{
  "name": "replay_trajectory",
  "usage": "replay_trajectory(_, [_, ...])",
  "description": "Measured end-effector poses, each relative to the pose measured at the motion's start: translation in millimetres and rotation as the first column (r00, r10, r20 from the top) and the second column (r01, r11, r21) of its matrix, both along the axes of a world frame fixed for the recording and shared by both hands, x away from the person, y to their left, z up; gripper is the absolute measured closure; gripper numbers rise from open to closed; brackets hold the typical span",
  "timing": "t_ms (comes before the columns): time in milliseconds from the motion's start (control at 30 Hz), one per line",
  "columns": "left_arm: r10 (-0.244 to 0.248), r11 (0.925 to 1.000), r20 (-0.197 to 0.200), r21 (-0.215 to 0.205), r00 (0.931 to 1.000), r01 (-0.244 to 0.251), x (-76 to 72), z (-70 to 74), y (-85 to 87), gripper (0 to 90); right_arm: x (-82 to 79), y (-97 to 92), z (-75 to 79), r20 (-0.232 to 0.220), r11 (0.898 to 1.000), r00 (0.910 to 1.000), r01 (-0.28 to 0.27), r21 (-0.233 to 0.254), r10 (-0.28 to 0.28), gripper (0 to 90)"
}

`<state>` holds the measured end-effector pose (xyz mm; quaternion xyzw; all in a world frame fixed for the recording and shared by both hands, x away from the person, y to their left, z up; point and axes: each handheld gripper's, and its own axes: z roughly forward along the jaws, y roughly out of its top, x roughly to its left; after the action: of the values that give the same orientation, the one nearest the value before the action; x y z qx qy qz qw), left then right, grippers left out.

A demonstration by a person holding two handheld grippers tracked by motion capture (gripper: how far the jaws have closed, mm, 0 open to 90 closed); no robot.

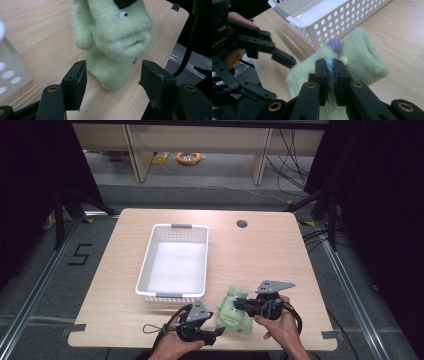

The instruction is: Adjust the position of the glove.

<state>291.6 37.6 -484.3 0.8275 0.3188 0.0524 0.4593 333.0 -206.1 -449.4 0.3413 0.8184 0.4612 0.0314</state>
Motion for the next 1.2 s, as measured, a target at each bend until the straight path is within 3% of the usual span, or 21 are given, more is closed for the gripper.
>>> replay_trajectory(100, [0.000, 1.0000, 0.004, -0.003, 1.0000, 0.000, 0.9, -1.1, -3.7, 41.2, -1.1, 0.9, 1.2, -0.006, 1.000, 1.0000, 0.004, -0.002, -0.004, 84.2])
replay_trajectory(133, [-0.002, 1.0000, 0.027, 0.002, 0.9996, 0.002, 2.6, -1.3, -4.8, 43.4, -3.9, 2.7, 0.9, -0.014, 1.000, 0.9998, 0.016, 0.004, -0.016, 84.2])
replay_trajectory(200, [0.000, 0.9997, 0.021, -0.023, 0.9998, 0.001, 4.2, -1.1, -4.9, 48.2, -2.3, 2.1, 0.1, 0.005, 1.000, 1.0000, -0.007, -0.001, 0.007, 84.2])
replay_trajectory(267, [-0.004, 0.9995, 0.012, -0.030, 0.9999, 0.005, 4.4, -0.1, -4.3, 50.6, -2.4, 2.5, -0.1, -0.005, 1.000, 0.9999, -0.012, 0.002, 0.012, 84.2])
replay_trajectory(300, [-0.005, 0.9993, 0.021, -0.036, 0.9998, 0.006, 4.4, -0.2, -4.4, 54.0, -2.5, 2.4, -0.3, -0.001, 1.000, 1.0000, -0.006, 0.001, 0.006, 84.2])
replay_trajectory(333, [-0.012, 0.9999, 0.048, 0.001, 0.9988, 0.012, 4.3, 1.5, -3.2, 61.8, -3.2, 2.4, -1.0, 0.006, 1.000, 0.9999, 0.008, -0.001, -0.008, 84.1])
replay_trajectory(433, [-0.013, 0.9999, 0.046, -0.007, 0.9989, 0.013, 4.5, 1.4, -3.6, 73.5, -2.9, 2.3, -1.7, -0.010, 1.000, 0.9998, -0.016, 0.018, 0.017, 84.1])
replay_trajectory(467, [-0.008, 1.0000, 0.045, 0.001, 0.9990, 0.008, 6.9, 2.1, -1.3, 76.6, -4.5, 1.7, -1.0, 0.018, 1.000, 0.9998, -0.001, 0.004, 0.000, 84.2])
replay_trajectory(500, [-0.008, 1.0000, 0.045, 0.001, 0.9990, 0.008, 6.9, 2.1, -1.3, 78.3, -4.5, 1.7, -1.0, 0.018, 1.000, 0.9998, -0.001, 0.004, 0.000, 84.2])
replay_trajectory(533, [-0.005, 0.9999, 0.038, -0.016, 0.9993, 0.006, 8.7, 3.9, -0.2, 79.8, -8.3, 1.2, -0.1, -0.018, 1.000, 0.9998, 0.012, 0.018, -0.012, 84.2])
replay_trajectory(633, [-0.011, 0.9989, 0.029, -0.045, 0.9995, 0.012, 11.8, 9.7, 1.0, 81.4, -10.0, -2.2, -1.2, -0.015, 0.999, 0.9999, 0.004, 0.034, -0.003, 84.1])
replay_trajectory(667, [-0.016, 0.9989, 0.036, -0.043, 0.9992, 0.018, 12.9, 12.1, 1.5, 81.8, -14.9, -3.3, 0.4, -0.042, 0.999, 0.9987, 0.029, 0.026, -0.028, 84.1])
replay_trajectory(733, [-0.031, 0.9990, 0.021, -0.033, 0.9993, 0.032, 15.0, 16.2, 1.2, 82.1, -17.7, -6.5, -2.1, -0.015, 0.999, 0.9997, 0.022, 0.037, -0.022, 84.1])
replay_trajectory(833, [-0.034, 0.9988, 0.003, -0.036, 0.9994, 0.034, 16.9, 17.6, -0.1, 82.4, -26.1, -5.2, -4.6, -0.045, 0.998, 0.9979, 0.049, 0.041, -0.047, 84.2])
replay_trajectory(867, [-0.052, 0.9985, 0.005, -0.016, 0.9987, 0.052, 19.2, 17.9, -0.6, 82.4, -27.6, -6.4, -6.7, -0.023, 0.999, 0.9988, 0.043, 0.026, -0.043, 84.2])
replay_trajectory(900, [-0.059, 0.9983, 0.006, 0.000, 0.9983, 0.059, 21.3, 17.9, -0.3, 82.5, -31.5, -5.7, -9.0, -0.035, 0.998, 0.9981, 0.053, 0.039, -0.051, 84.3])
replay_trajectory(933, [-0.047, 0.9985, -0.020, -0.030, 0.9987, 0.046, 21.2, 17.5, -2.6, 82.6, -33.3, -5.6, -10.7, -0.036, 0.998, 0.9980, 0.053, 0.038, -0.052, 84.3])
replay_trajectory(967, [-0.061, 0.9978, -0.018, -0.026, 0.9980, 0.060, 22.8, 17.5, -2.3, 82.6, -38.4, -4.7, -10.5, -0.063, 0.997, 0.9957, 0.070, 0.028, -0.068, 84.2])
replay_trajectory(1033, [-0.072, 0.9972, -0.038, -0.023, 0.9967, 0.071, 25.5, 17.6, -3.8, 82.7, -41.2, -6.4, -15.7, -0.040, 0.996, 0.9961, 0.080, 0.044, -0.078, 84.1])
replay_trajectory(1200, [-0.095, 0.9955, -0.068, -0.007, 0.9932, 0.094, 27.1, 15.2, -2.0, 82.5, -47.6, -6.2, -24.9, -0.103, 0.993, 0.9896, 0.107, 0.058, -0.101, 83.2])
